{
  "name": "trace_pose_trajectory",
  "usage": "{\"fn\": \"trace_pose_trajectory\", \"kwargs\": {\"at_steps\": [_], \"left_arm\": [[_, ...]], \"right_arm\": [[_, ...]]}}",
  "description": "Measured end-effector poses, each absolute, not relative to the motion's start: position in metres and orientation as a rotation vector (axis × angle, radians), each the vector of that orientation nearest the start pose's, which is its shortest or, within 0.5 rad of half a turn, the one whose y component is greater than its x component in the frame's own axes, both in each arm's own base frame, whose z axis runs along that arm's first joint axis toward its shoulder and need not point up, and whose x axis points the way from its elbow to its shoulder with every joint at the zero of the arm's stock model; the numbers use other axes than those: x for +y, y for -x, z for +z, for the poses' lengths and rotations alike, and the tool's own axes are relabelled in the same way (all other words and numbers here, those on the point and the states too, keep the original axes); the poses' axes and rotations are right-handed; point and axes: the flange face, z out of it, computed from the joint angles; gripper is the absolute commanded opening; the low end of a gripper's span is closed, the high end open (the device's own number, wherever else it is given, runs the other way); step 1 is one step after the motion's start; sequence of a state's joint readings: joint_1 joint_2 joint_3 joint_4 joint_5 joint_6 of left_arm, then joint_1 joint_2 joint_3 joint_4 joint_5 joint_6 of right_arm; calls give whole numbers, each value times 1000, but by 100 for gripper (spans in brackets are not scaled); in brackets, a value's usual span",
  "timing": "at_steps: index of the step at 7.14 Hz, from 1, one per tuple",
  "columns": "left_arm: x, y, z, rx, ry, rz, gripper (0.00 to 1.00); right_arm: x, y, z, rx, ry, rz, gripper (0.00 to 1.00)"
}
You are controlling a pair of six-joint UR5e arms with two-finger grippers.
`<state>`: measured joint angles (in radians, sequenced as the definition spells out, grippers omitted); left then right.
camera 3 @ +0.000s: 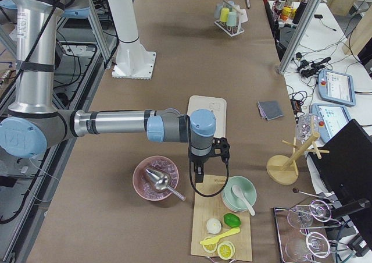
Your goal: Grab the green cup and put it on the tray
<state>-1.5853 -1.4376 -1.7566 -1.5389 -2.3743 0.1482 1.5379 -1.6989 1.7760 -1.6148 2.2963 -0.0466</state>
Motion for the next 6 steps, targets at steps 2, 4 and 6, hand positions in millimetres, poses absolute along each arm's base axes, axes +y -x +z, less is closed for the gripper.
{"fn": "trace_pose_trajectory", "kwargs": {"at_steps": [2, 4, 6], "left_arm": [[-439, 63, 616, 798, -108, 158, 99], [-440, 56, 587, 797, -158, 197, 99], [-445, 53, 573, 794, -203, 233, 99]], "right_arm": [[-441, -52, 624, -729, -35, -83, 100], [-441, -52, 626, -733, -14, -41, 100], [-441, -51, 623, -743, 4, 17, 100]]}}
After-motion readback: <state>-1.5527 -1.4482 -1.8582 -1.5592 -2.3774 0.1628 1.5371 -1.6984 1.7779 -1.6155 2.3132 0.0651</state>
